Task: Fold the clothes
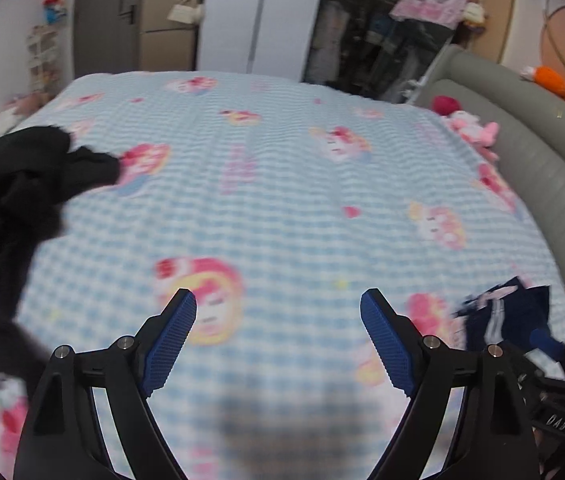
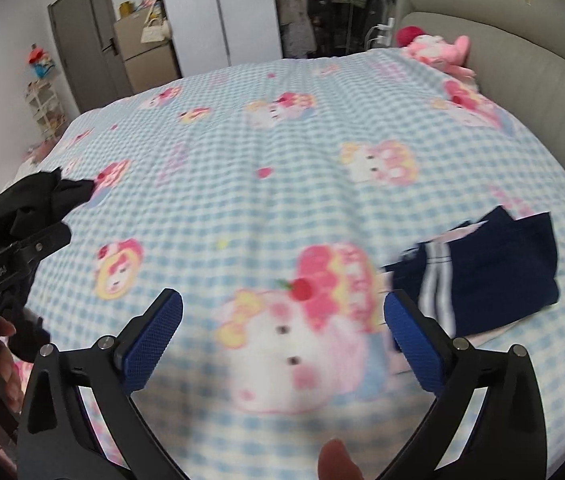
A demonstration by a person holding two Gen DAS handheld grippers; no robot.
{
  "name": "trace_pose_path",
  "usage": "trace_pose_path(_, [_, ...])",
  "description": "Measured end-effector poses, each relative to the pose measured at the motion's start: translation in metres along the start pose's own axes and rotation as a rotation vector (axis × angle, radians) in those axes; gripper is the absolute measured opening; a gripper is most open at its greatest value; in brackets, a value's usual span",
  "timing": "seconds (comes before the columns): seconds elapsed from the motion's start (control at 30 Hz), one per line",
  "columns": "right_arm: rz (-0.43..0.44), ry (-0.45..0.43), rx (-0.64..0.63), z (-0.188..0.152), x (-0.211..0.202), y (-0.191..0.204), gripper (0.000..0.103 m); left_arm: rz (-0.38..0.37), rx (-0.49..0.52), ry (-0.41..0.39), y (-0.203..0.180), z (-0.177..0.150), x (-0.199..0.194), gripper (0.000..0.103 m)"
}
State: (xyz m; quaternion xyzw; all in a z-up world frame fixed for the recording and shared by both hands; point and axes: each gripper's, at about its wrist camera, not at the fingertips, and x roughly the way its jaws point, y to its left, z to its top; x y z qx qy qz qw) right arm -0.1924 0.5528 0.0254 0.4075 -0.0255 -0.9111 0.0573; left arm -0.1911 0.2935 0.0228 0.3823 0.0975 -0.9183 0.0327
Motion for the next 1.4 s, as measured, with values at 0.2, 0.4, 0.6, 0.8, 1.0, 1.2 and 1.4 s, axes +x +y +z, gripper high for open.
trace_pose_path(0.2, [0.004,0.014,-0.032,-0.016,-0.006,0.05,0.102,0.068,-0.051,0.017,0.059,-0.019,-0.022,0.087])
trace_pose_path(0.4, [0.049,0.008,0.04,-0.041,-0.029,0.067,0.102,0.094,0.03,-0.01,0.073,-0.066,-0.062,0.087])
trace_pose_path(0.6, [0.035,-0.002,0.002,-0.081,-0.06,0.076,0.102,0.091,0.054,-0.031,0.073,-0.107,-0.107,0.087])
trace_pose_path(0.8, [-0.001,-0.03,-0.012,-0.12,-0.094,0.08,0.102,0.066,0.044,-0.025,0.066,-0.145,-0.141,0.087])
trace_pose_path(1.0, [-0.029,-0.022,-0.133,-0.169,-0.127,0.098,0.102,0.12,0.067,-0.036,0.062,-0.178,-0.163,0.087])
trace_pose_path(1.2, [-0.001,0.02,-0.168,-0.209,-0.135,0.112,0.102,0.12,0.069,-0.024,0.064,-0.201,-0.172,0.087])
trace_pose_path(1.4, [-0.031,0.02,-0.134,-0.213,-0.133,0.112,0.102,0.126,0.084,-0.023,0.06,-0.215,-0.172,0.087])
